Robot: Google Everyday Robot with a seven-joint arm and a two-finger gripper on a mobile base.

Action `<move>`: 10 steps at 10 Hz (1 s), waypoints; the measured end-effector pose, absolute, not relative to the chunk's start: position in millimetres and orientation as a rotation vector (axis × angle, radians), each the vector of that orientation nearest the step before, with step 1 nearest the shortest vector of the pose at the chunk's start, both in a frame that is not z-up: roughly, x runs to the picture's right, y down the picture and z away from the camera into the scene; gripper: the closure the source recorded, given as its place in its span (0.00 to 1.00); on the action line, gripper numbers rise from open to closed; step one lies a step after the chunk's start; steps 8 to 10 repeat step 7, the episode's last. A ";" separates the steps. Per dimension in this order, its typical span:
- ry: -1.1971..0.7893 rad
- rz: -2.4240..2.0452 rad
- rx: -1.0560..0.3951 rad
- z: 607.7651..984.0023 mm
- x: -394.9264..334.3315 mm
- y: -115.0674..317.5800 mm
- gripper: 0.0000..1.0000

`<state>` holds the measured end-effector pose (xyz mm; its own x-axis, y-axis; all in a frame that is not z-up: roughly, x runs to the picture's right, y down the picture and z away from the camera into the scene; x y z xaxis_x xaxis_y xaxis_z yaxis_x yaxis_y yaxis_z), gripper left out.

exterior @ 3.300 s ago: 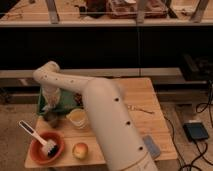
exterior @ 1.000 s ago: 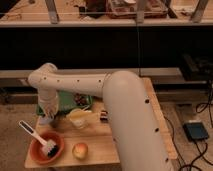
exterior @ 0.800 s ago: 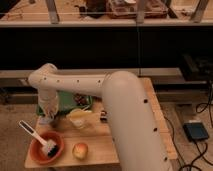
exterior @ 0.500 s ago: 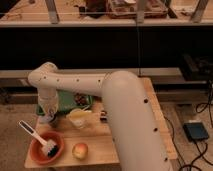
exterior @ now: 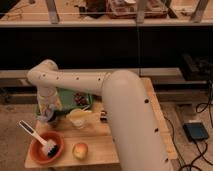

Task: Place towel in metal cup

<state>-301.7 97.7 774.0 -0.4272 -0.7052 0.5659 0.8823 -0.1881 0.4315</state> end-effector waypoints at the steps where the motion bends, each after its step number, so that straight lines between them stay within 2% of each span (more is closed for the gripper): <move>1: -0.882 -1.821 -0.286 773.4 -301.1 96.1 0.30; 7: -0.785 -1.732 -0.280 781.5 -274.5 44.7 0.30; 10: -0.785 -1.732 -0.280 781.5 -274.5 44.7 0.30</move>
